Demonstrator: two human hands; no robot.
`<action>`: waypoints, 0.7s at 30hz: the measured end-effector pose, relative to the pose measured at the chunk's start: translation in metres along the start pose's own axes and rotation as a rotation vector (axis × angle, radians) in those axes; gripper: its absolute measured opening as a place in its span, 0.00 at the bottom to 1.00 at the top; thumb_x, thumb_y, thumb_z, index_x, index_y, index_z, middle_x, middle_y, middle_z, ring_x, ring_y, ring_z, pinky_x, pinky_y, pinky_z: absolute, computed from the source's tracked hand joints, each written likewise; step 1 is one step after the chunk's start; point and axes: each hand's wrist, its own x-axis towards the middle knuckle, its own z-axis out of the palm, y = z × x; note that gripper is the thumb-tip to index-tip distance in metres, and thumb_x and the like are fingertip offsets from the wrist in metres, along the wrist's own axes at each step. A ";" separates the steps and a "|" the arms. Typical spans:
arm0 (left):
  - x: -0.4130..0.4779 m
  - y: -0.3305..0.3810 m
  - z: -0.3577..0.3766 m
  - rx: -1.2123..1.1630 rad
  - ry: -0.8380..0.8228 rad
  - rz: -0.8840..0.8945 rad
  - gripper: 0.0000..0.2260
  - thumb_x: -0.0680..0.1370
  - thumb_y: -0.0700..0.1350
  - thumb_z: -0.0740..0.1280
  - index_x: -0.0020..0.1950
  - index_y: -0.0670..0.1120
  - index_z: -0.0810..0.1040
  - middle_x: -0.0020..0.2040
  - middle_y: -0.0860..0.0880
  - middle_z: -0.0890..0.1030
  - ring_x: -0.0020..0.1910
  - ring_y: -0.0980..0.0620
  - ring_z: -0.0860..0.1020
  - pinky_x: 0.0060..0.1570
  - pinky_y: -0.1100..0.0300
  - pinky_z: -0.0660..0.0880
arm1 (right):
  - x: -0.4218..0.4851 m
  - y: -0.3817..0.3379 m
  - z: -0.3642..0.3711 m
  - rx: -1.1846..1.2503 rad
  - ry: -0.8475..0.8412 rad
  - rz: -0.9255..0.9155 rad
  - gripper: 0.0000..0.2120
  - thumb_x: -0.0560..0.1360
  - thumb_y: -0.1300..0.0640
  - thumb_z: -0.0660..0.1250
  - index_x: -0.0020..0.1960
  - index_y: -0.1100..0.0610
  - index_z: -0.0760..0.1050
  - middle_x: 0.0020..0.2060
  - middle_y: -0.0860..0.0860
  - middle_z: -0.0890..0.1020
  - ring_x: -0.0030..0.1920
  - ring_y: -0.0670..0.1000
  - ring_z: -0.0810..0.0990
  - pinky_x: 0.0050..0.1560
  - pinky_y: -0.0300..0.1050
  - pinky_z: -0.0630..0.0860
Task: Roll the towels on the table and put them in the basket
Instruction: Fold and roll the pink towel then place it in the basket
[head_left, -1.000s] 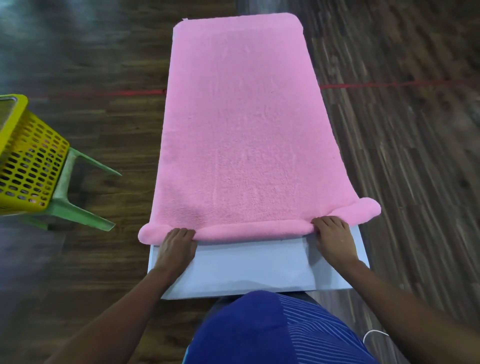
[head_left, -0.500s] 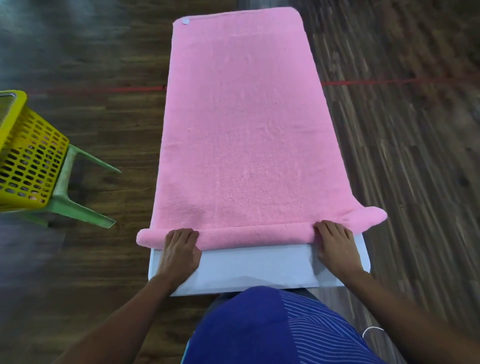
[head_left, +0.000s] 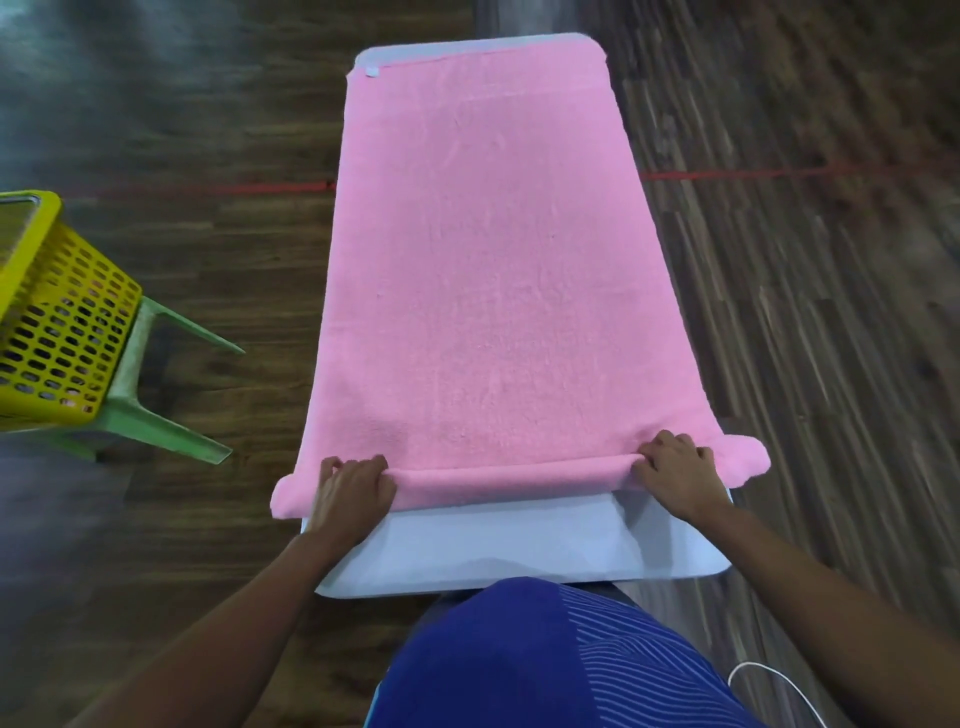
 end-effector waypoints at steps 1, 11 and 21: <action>0.002 -0.001 0.001 -0.005 0.045 -0.015 0.12 0.75 0.47 0.55 0.46 0.45 0.77 0.40 0.47 0.80 0.40 0.45 0.77 0.57 0.46 0.67 | 0.002 -0.001 -0.001 -0.008 0.062 0.018 0.12 0.76 0.53 0.61 0.57 0.52 0.76 0.53 0.52 0.76 0.55 0.55 0.72 0.55 0.53 0.63; -0.021 0.005 0.021 0.054 0.121 0.238 0.21 0.70 0.46 0.61 0.61 0.41 0.77 0.55 0.44 0.79 0.53 0.44 0.75 0.57 0.47 0.72 | -0.012 0.003 0.026 -0.049 0.315 -0.209 0.21 0.65 0.68 0.71 0.57 0.63 0.76 0.54 0.59 0.79 0.53 0.61 0.77 0.55 0.56 0.74; -0.004 0.004 -0.009 0.014 -0.058 0.126 0.14 0.73 0.49 0.56 0.45 0.45 0.79 0.36 0.46 0.82 0.34 0.44 0.78 0.44 0.50 0.76 | -0.006 -0.005 0.001 -0.206 0.085 -0.130 0.23 0.71 0.49 0.46 0.48 0.51 0.78 0.43 0.50 0.83 0.47 0.55 0.78 0.52 0.50 0.64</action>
